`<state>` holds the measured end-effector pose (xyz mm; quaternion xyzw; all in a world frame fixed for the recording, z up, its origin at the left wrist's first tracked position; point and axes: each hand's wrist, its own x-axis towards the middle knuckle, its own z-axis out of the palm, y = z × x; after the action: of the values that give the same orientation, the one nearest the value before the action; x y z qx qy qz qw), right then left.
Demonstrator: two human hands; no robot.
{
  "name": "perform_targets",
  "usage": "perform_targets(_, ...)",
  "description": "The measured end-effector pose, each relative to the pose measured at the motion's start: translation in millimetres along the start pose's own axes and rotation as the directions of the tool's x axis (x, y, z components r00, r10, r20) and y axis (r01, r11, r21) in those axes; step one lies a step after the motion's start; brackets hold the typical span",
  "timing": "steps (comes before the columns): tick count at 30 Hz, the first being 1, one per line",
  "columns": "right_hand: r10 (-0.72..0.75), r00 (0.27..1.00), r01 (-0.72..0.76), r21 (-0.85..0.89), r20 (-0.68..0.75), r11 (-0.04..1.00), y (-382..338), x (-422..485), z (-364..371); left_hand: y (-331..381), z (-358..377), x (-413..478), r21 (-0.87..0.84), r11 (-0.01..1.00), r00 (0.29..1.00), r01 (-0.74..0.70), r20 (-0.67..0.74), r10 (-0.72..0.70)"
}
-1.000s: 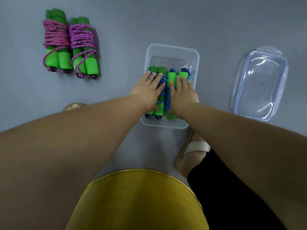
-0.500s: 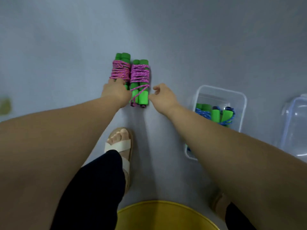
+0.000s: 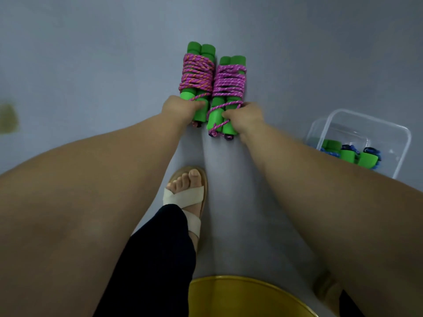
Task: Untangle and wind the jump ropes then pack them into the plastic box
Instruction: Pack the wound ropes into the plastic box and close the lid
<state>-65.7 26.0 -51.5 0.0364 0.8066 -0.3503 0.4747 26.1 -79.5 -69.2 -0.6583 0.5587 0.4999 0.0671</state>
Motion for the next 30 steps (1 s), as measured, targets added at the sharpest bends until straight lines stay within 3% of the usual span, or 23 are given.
perform_targets(6, 0.010, 0.985, -0.053, 0.246, 0.171, 0.968, -5.3, -20.1, -22.7, 6.1, -1.5, -31.5, -0.220, 0.975, 0.996, 0.008, 0.094, 0.012)
perform_targets(10, -0.035, 0.974, -0.022, 0.245, 0.223, 0.969, -3.5, -51.2, -90.3, 26.4, 2.4, -86.3, -0.272, 0.956, 0.961, -0.107, 0.218, 0.169)
perform_targets(13, -0.070, 0.969, 0.016, 0.220, 0.239, 0.975, 14.1, -82.5, -165.6, 47.0, 24.6, -140.6, -0.274, 0.947, 0.898, -0.169, 0.354, 0.263)
perform_targets(16, -0.077, 0.976, 0.036, 0.200, 0.202, 0.979, 39.0, -109.3, -232.3, 64.1, 64.7, -194.1, -0.264, 0.948, 0.855, -0.179, 0.435, 0.283)
perform_targets(20, 0.008, 0.996, -0.021, 0.155, 0.085, 0.988, 72.9, -136.2, -294.1, 46.4, 133.9, -245.3, -0.130, 0.979, 0.905, -0.156, 0.378, 0.195)
perform_targets(24, 0.082, 0.995, -0.089, 0.118, 0.060, 0.989, 97.8, -136.6, -313.6, 6.0, 172.0, -273.2, 0.042, 0.989, 0.952, -0.141, 0.279, 0.124)
perform_targets(27, 0.079, 0.993, -0.088, 0.106, 0.087, 0.990, 109.9, -127.9, -314.3, -19.3, 178.9, -280.3, 0.142, 0.971, 0.963, -0.195, 0.214, 0.162)
perform_targets(30, 0.074, 0.984, -0.092, 0.107, 0.164, 0.990, 112.1, -120.9, -305.3, -31.1, 175.9, -271.3, 0.305, 0.890, 0.930, -0.340, 0.250, 0.269)
